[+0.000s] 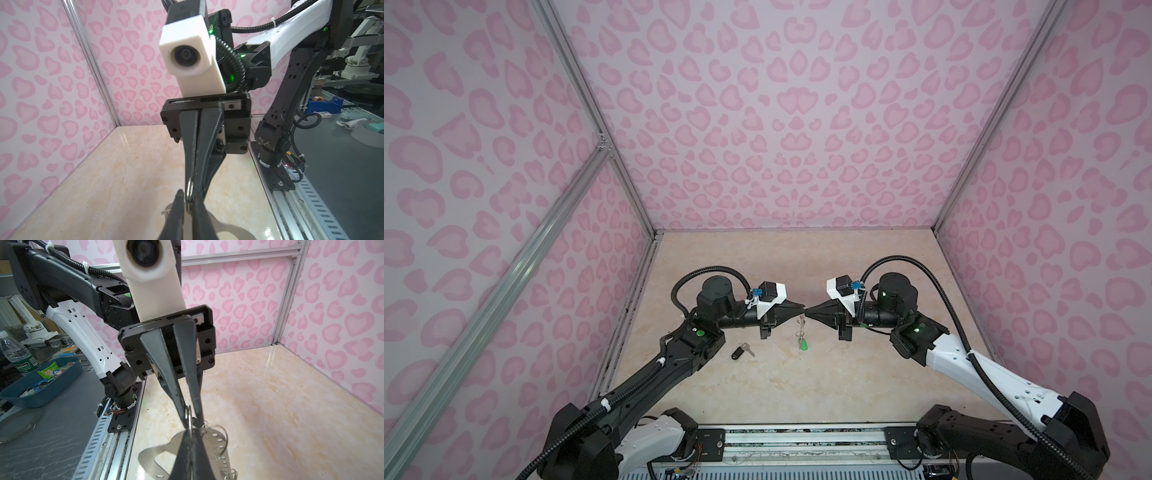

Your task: Put the keys on the keyring

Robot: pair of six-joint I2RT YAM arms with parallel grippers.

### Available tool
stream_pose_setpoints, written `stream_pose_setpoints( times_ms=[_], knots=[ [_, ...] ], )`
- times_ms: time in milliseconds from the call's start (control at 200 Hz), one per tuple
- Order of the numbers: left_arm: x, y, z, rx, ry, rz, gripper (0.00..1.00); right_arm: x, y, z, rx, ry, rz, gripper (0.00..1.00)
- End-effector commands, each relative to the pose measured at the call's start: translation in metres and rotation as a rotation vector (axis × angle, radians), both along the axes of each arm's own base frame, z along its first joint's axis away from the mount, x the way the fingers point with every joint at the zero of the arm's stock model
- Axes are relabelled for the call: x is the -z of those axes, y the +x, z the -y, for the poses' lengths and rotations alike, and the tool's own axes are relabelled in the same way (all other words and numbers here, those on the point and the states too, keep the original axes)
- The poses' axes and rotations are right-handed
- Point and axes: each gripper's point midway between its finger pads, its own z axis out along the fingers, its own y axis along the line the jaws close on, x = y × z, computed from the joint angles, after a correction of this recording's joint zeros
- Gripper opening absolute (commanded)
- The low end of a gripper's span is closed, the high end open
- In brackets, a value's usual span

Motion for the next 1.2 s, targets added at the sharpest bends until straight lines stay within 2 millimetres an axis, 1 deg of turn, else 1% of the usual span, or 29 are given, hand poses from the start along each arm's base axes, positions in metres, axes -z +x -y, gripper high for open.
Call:
stream_pose_setpoints(
  times_ms=[0, 65, 95, 105, 120, 145, 220, 275, 320, 380, 445, 505, 540, 675, 780, 845, 895, 975, 1030, 1195],
  knots=[
    [0.0, 0.006, -0.004, -0.052, 0.019, 0.025, 0.27, 0.0, -0.001, 0.001, -0.005, 0.001, 0.016, 0.0],
    [0.003, 0.013, -0.01, -0.1, 0.04, 0.023, 0.34, 0.008, 0.0, 0.004, 0.008, -0.04, 0.0, 0.0],
    [0.004, 0.016, -0.013, -0.127, 0.053, 0.021, 0.35, 0.012, 0.002, 0.006, 0.015, -0.06, -0.006, 0.0],
    [0.005, 0.017, -0.014, -0.137, 0.058, 0.02, 0.39, 0.014, 0.002, 0.006, 0.017, -0.068, -0.012, 0.0],
    [0.005, 0.019, -0.016, -0.148, 0.063, 0.023, 0.41, 0.017, 0.002, 0.007, 0.019, -0.081, -0.019, 0.0],
    [0.005, 0.022, -0.019, -0.169, 0.074, 0.026, 0.42, 0.021, 0.003, 0.008, 0.024, -0.1, -0.028, 0.0],
    [0.019, 0.026, -0.029, -0.226, 0.149, -0.006, 0.46, 0.034, 0.006, 0.013, 0.04, -0.154, -0.055, 0.0],
    [0.028, 0.031, -0.036, -0.283, 0.205, -0.048, 0.48, 0.044, 0.007, 0.016, 0.055, -0.201, -0.075, 0.0],
    [0.041, 0.035, -0.045, -0.343, 0.261, -0.113, 0.49, 0.051, 0.009, 0.02, 0.07, -0.24, -0.079, 0.0],
    [0.055, 0.047, -0.061, -0.475, 0.329, -0.207, 0.5, 0.06, 0.014, 0.025, 0.099, -0.295, -0.084, 0.0],
    [0.071, 0.058, -0.081, -0.626, 0.392, -0.304, 0.5, 0.063, 0.02, 0.031, 0.123, -0.343, -0.09, 0.0],
    [0.087, 0.062, -0.097, -0.727, 0.445, -0.398, 0.52, 0.065, 0.023, 0.035, 0.126, -0.366, -0.094, 0.0],
    [0.097, 0.063, -0.105, -0.78, 0.47, -0.454, 0.52, 0.067, 0.026, 0.038, 0.139, -0.38, -0.096, 0.0],
    [0.138, 0.053, -0.128, -0.908, 0.579, -0.668, 0.52, 0.074, 0.033, 0.045, 0.168, -0.423, -0.101, 0.0],
    [0.163, 0.046, -0.14, -0.977, 0.671, -0.81, 0.51, 0.077, 0.035, 0.047, 0.178, -0.437, -0.093, 0.0],
    [0.177, 0.04, -0.145, -1.004, 0.743, -0.895, 0.5, 0.078, 0.032, 0.046, 0.159, -0.435, -0.095, 0.0],
    [0.187, 0.037, -0.151, -1.037, 0.79, -0.952, 0.5, 0.08, 0.029, 0.046, 0.15, -0.442, -0.095, 0.0],
    [0.204, 0.026, -0.157, -1.06, 0.859, -1.027, 0.53, 0.083, 0.029, 0.048, 0.158, -0.449, -0.092, 0.0],
    [0.213, 0.023, -0.166, -1.126, 0.897, -1.071, 0.54, 0.083, 0.028, 0.047, 0.158, -0.443, -0.088, 0.0],
    [0.235, 0.013, -0.169, -1.168, 0.992, -1.203, 0.55, 0.083, 0.023, 0.041, 0.143, -0.436, -0.08, 0.0]
  ],
)
